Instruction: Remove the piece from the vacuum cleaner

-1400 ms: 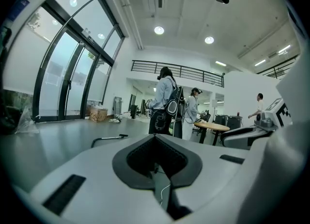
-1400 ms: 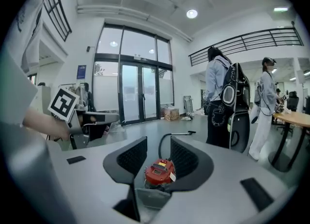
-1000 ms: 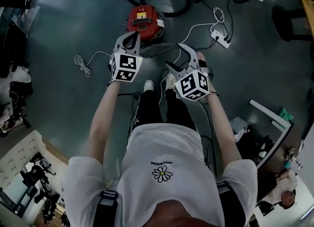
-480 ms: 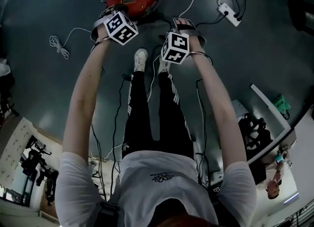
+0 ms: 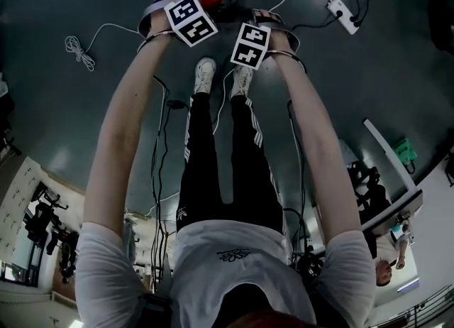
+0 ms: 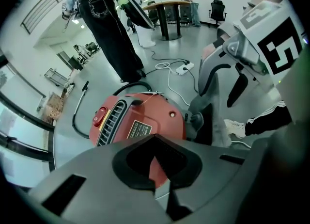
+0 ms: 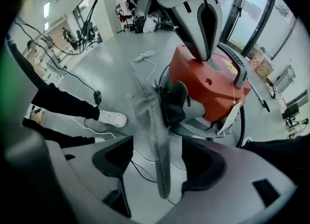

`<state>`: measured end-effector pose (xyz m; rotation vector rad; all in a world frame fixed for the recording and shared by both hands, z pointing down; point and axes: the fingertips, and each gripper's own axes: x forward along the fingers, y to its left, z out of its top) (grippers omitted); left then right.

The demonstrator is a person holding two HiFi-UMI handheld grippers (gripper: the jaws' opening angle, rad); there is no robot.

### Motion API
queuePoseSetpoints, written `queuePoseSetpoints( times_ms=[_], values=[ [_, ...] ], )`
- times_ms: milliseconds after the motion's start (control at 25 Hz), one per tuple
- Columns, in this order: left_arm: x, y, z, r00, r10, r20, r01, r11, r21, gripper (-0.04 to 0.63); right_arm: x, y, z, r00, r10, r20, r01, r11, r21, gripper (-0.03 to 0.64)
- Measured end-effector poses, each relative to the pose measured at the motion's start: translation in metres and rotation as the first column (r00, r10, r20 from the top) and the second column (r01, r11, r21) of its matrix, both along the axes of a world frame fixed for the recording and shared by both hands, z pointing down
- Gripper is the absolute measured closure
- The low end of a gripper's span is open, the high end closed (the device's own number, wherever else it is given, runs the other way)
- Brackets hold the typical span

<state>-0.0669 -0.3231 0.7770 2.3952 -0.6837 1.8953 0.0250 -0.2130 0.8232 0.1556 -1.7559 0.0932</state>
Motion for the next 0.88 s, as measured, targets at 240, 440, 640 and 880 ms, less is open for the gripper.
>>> queuePoseSetpoints(
  times_ms=[240,440,640,880],
  values=[
    [0.002,0.003,0.000,0.997,0.073,0.021,-0.074,0.996,0.045,0.592,0.001,0.002,0.015,0.999,-0.006,-0.047,0.006,1.000,-0.003,0.330],
    [0.010,-0.004,0.001,0.996,0.091,0.009,-0.092,0.994,0.058,0.594,0.003,-0.003,0.020,0.992,-0.052,-0.113,0.063,0.994,0.095,0.591],
    [0.014,-0.006,0.003,0.997,0.076,-0.008,-0.075,0.996,0.051,0.594,-0.011,0.043,0.025,0.988,-0.125,-0.091,0.135,0.985,0.112,0.592],
    [0.008,-0.014,0.005,0.999,0.049,-0.006,-0.048,0.995,0.085,0.594,-0.016,0.054,0.025,0.972,-0.200,-0.122,0.218,0.962,0.166,0.592]
  ],
)
